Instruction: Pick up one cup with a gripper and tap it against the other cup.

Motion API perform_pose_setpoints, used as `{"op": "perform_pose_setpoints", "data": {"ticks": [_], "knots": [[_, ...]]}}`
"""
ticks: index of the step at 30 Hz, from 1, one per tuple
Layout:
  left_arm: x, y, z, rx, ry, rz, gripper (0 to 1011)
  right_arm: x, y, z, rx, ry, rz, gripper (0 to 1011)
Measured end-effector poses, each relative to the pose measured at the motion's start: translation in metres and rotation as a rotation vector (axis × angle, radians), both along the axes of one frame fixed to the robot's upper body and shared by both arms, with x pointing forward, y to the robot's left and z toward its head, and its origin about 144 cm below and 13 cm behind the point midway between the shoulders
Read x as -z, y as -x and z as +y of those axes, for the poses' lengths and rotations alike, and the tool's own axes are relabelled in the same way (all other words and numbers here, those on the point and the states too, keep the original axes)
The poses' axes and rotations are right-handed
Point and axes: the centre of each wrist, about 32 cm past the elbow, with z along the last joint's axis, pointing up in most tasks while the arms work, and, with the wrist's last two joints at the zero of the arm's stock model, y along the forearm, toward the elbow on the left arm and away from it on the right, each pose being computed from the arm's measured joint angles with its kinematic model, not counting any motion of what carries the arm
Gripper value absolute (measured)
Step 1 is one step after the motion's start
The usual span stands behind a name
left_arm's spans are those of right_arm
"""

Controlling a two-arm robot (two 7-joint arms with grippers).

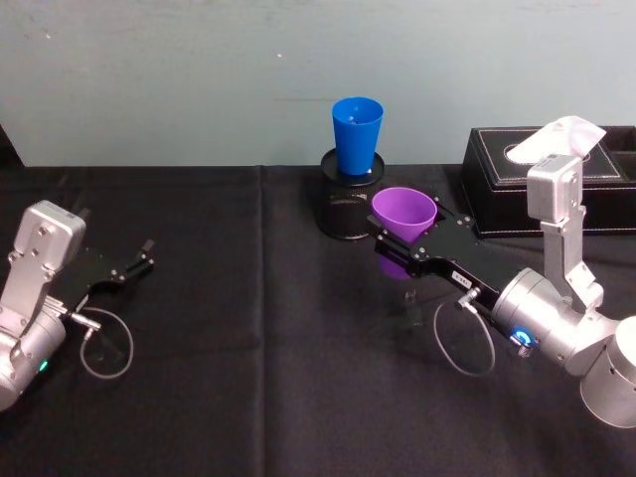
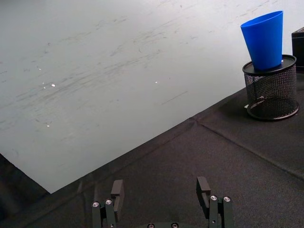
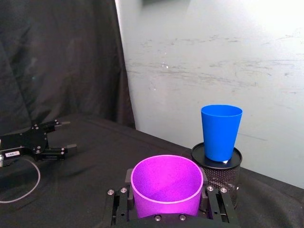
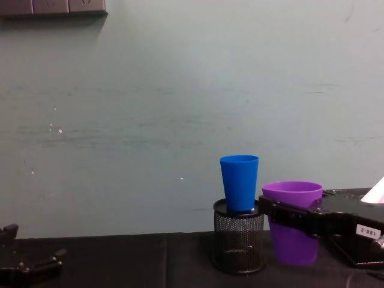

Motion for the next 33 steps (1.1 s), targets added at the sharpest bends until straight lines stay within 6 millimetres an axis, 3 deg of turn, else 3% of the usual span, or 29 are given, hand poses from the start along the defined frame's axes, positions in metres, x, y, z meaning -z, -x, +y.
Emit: {"op": "perform_pose_setpoints", "data": {"ticks": [33], "knots": [[0.0000,0.0000,0.0000,0.000,0.000,0.000,1000,0.0000,0.0000,0.0000,0.000,0.000,0.000,743]]}}
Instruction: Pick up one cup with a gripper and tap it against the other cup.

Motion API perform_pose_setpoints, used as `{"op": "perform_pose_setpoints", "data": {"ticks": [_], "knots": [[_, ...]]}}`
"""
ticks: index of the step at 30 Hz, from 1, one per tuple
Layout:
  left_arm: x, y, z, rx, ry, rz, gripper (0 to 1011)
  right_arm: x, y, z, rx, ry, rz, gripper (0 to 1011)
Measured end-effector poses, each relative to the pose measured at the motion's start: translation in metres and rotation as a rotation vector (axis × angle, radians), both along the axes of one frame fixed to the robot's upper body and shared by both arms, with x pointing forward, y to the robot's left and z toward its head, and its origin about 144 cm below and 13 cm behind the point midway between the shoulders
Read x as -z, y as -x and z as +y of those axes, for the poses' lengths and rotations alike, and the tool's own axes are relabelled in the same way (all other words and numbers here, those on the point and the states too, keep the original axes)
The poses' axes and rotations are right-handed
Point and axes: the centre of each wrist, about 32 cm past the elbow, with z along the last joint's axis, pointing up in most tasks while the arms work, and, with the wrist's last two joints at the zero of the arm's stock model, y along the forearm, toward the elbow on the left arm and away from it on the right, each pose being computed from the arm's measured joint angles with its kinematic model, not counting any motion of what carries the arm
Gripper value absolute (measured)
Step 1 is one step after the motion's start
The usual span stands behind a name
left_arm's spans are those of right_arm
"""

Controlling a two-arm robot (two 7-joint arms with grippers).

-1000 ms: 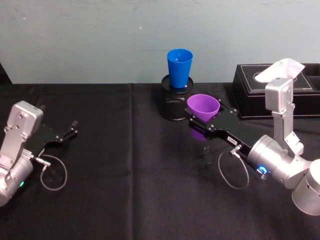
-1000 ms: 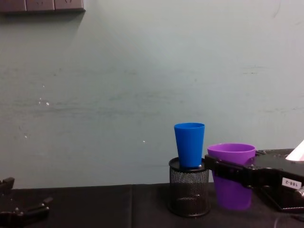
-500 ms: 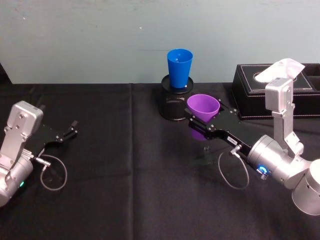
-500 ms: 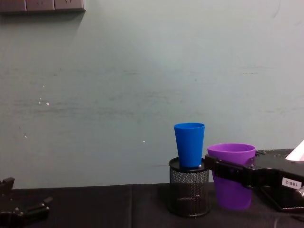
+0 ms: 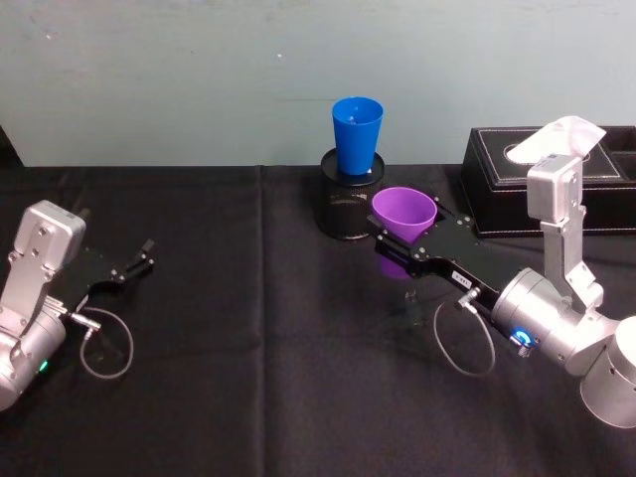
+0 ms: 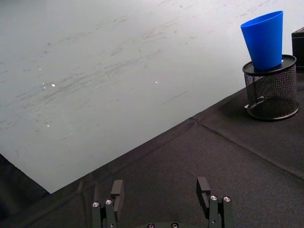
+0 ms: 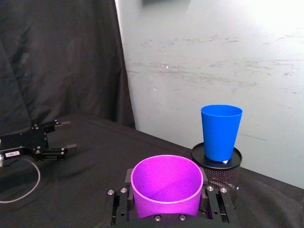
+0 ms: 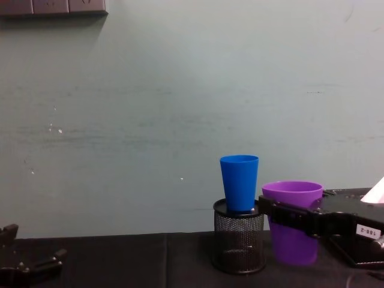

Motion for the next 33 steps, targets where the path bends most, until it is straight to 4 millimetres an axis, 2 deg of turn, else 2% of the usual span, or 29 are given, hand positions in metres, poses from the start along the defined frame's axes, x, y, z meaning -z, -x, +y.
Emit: {"op": "perform_pose_setpoints", "data": {"ticks": [33], "knots": [[0.0000,0.0000,0.0000,0.000,0.000,0.000,1000,0.0000,0.0000,0.0000,0.000,0.000,0.000,743]]}}
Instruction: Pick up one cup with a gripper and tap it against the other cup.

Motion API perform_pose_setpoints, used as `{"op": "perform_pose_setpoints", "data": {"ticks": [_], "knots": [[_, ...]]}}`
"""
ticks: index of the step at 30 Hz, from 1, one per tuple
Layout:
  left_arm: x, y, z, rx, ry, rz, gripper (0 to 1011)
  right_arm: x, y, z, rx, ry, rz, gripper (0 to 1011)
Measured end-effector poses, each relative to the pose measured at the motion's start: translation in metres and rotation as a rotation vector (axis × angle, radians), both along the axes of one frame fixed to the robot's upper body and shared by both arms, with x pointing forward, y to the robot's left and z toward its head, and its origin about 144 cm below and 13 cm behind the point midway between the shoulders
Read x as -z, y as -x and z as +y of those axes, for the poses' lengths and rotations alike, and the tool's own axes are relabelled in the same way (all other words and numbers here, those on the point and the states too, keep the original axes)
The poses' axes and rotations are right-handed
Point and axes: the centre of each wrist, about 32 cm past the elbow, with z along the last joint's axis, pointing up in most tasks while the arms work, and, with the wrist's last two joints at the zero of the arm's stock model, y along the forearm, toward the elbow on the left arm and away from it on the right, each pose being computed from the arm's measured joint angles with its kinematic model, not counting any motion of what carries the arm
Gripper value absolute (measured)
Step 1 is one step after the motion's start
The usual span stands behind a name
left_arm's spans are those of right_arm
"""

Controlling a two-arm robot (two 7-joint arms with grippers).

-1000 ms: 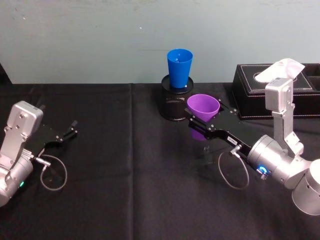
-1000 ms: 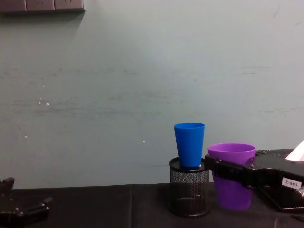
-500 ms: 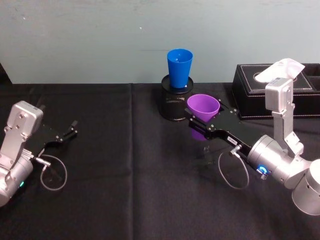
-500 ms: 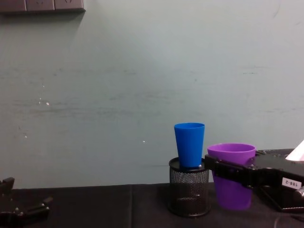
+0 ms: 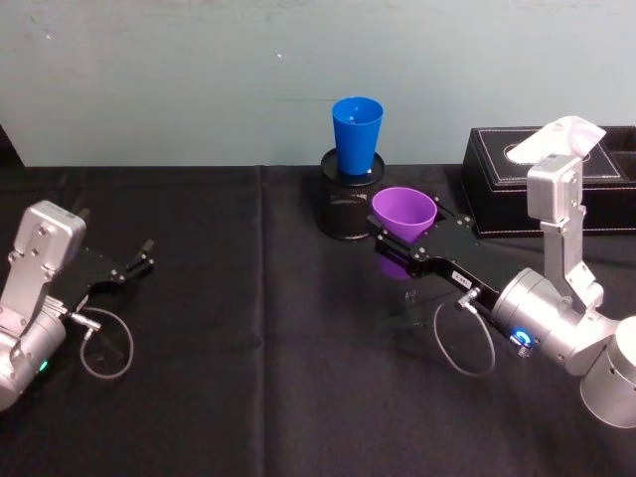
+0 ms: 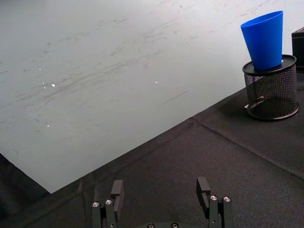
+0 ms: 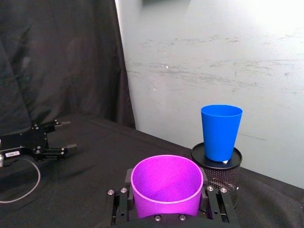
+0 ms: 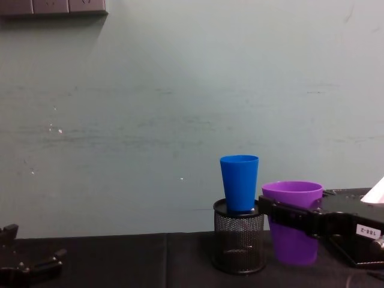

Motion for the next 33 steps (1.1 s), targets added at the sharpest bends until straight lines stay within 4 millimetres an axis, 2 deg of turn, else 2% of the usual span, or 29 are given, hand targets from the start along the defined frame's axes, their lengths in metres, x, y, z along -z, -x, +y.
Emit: {"op": "perform_pose_setpoints", "data": {"ticks": [33], "knots": [[0.0000,0.0000,0.0000,0.000,0.000,0.000,1000,0.0000,0.0000,0.0000,0.000,0.000,0.000,743]]}}
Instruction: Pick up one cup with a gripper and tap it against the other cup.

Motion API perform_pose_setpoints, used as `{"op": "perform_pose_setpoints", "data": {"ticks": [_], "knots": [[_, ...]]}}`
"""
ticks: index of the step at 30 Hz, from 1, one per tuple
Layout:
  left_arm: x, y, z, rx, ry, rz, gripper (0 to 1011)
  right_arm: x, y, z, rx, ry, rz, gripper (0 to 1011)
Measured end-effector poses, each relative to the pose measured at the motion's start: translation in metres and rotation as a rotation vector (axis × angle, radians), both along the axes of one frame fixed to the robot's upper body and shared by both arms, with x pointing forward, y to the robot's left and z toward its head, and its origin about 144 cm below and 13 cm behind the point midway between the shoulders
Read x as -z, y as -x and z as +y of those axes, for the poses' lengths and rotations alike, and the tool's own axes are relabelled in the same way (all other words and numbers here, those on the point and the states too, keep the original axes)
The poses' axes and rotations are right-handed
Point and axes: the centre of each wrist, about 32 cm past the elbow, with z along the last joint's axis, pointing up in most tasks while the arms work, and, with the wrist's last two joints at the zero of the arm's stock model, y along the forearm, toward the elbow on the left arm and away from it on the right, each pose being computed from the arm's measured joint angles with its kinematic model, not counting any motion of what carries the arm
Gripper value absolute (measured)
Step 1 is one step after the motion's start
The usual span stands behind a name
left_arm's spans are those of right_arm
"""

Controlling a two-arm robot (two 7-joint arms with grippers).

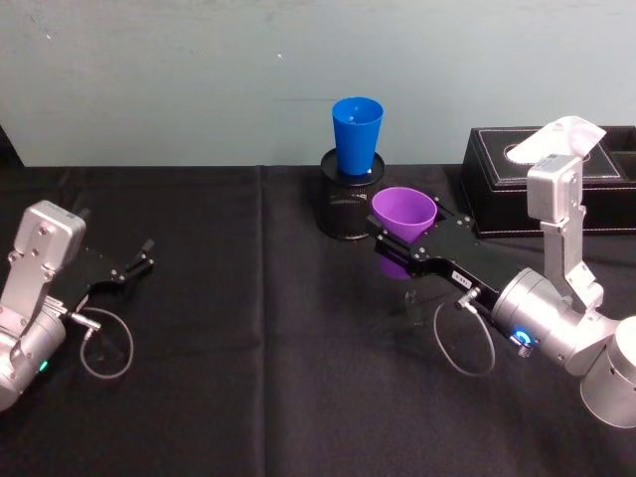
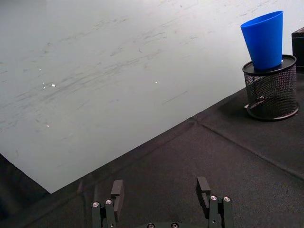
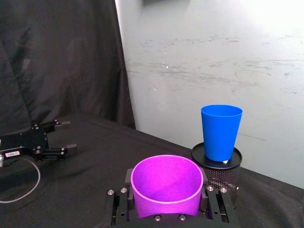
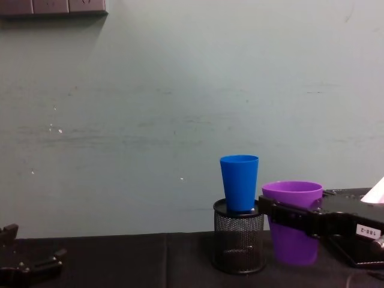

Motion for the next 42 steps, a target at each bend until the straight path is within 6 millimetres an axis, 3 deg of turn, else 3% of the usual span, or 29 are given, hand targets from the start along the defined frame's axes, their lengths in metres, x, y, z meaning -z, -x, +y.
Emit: {"op": "perform_pose_setpoints", "data": {"ticks": [42], "knots": [[0.0000,0.0000,0.0000,0.000,0.000,0.000,1000,0.0000,0.0000,0.0000,0.000,0.000,0.000,743]]}}
